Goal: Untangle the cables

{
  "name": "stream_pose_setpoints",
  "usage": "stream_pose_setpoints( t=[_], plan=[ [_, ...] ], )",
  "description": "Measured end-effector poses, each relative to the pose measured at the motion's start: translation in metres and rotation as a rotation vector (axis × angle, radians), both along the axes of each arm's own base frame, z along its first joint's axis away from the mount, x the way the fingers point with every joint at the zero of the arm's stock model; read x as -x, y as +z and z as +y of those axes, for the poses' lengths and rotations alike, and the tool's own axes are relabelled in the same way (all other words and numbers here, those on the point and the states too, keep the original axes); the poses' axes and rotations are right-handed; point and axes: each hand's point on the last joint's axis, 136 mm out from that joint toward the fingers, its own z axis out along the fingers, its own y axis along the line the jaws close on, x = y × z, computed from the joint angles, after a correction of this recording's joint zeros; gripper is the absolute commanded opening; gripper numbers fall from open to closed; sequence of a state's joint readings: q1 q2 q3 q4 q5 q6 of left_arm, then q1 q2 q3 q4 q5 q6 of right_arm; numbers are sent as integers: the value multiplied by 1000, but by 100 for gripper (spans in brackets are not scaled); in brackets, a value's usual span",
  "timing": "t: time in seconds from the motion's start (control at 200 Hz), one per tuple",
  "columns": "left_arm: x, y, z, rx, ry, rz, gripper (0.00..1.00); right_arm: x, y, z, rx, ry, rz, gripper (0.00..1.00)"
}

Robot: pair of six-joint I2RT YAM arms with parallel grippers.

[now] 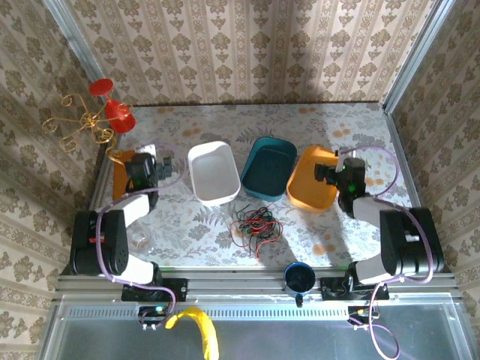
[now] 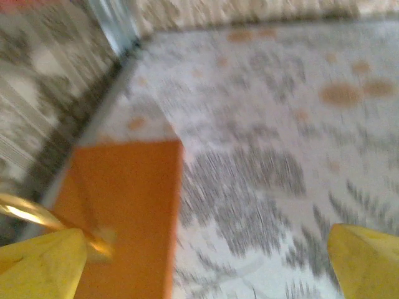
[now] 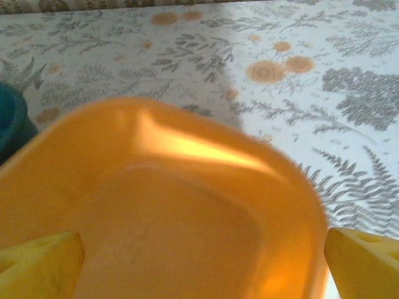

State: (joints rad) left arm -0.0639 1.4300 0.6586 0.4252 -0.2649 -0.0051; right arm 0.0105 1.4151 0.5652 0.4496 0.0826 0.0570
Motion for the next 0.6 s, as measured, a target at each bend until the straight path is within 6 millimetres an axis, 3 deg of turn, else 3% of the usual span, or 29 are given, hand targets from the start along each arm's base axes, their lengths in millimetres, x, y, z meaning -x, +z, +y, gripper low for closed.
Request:
stream_pose_setpoints(
  t=[0.08,0.12,0.185,0.25,0.34,0.42,0.515,0.6],
  plan=[
    [0,46,-6,-33,45,-78,100,-7,58,1,14,-43,-59,99],
    [6,57,-16,-42,39,-97,100,-1,86,9,13,-47,-100,97],
    [23,61,-40,-44,5,-80,100,17,119,39,0,3,-141,96],
    [38,57,-63,-23,-41,-46,100,41,134,82,-22,119,-138,94],
    [67,45,-104,16,-145,3,100,82,125,142,-55,328,-49,87],
    [96,31,-149,49,-288,49,100,121,96,184,-83,504,103,75],
    [132,7,-200,105,-468,131,100,164,57,209,-96,629,292,57],
    [160,-13,-236,170,-596,207,100,193,27,213,-116,670,427,48]
  ],
)
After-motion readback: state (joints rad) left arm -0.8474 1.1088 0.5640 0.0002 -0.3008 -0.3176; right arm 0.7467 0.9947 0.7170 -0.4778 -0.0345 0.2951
